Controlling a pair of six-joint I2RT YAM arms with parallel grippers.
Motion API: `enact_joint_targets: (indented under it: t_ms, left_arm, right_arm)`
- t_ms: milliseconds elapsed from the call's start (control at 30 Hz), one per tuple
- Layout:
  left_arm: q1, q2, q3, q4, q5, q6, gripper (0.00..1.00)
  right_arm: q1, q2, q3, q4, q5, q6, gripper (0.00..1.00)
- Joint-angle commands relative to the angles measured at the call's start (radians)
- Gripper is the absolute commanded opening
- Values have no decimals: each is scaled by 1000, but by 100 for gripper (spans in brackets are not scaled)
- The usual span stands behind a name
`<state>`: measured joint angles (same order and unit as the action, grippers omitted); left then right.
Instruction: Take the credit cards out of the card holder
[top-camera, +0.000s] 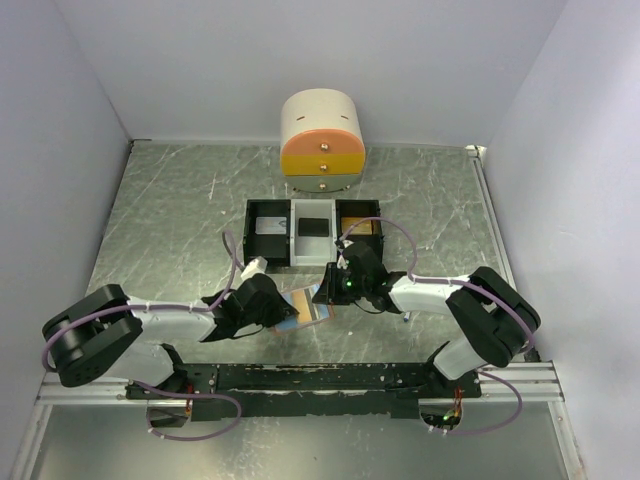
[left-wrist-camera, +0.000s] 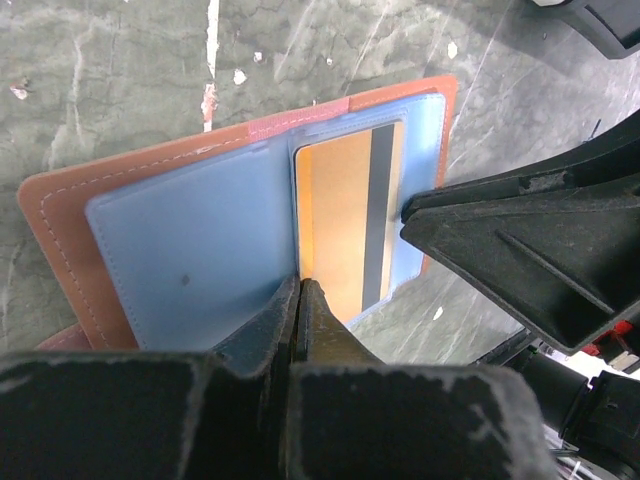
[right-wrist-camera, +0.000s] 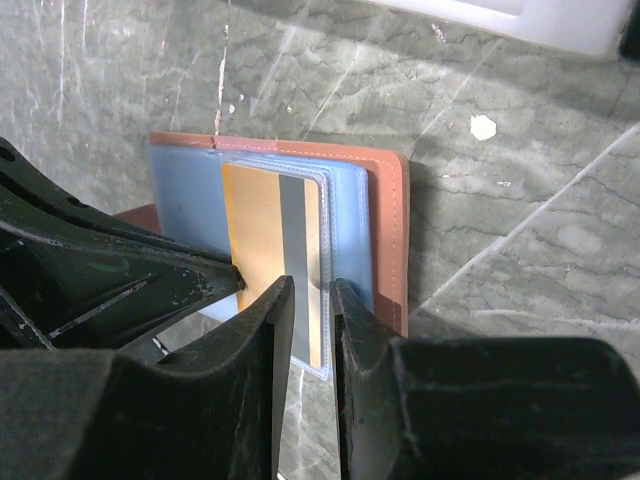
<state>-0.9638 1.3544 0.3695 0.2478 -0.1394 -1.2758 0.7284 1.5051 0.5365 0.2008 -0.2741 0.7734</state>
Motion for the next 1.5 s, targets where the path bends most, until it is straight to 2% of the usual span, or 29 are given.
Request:
enact_joint_targets:
  t_ms: [0,300,700,867,1000,1100,1167,1367,1467]
  left_arm:
    - [-4,-19,-21,-82,-43,15,7]
    - [-4,-73,0,-186,-61,53,7]
    - [-4,-63,10,-175,-46,70,8]
    - [-5,-49,8,-138,-30,70,16]
    - [-4,-49,4,-132,-31,66,22]
    - [-4,-57,-3,-127,-34,57,26]
    - [-5,-65,-10,-125,-36,55,32]
    - [-5,-75,-22,-120,-36,51,43]
    - [-4,-64,-43,-66,-23,33,45]
  right_arm:
    - [-4,9,-6,-99,68,-20,23]
    - [-3,11,8,-110,67,-34,22]
    - [-2,-54,31,-78,-34,-58,25]
    - [1,-77,40,-52,-93,-74,29]
    - [21,-27,67,-34,-147,-109,31]
    - [27,63,114,-116,-93,-124,30]
    - [28,93,101,-103,-80,-113,28]
    - [26,90,42,-68,-27,-57,25]
    - [25,75,20,-54,-12,-42,23]
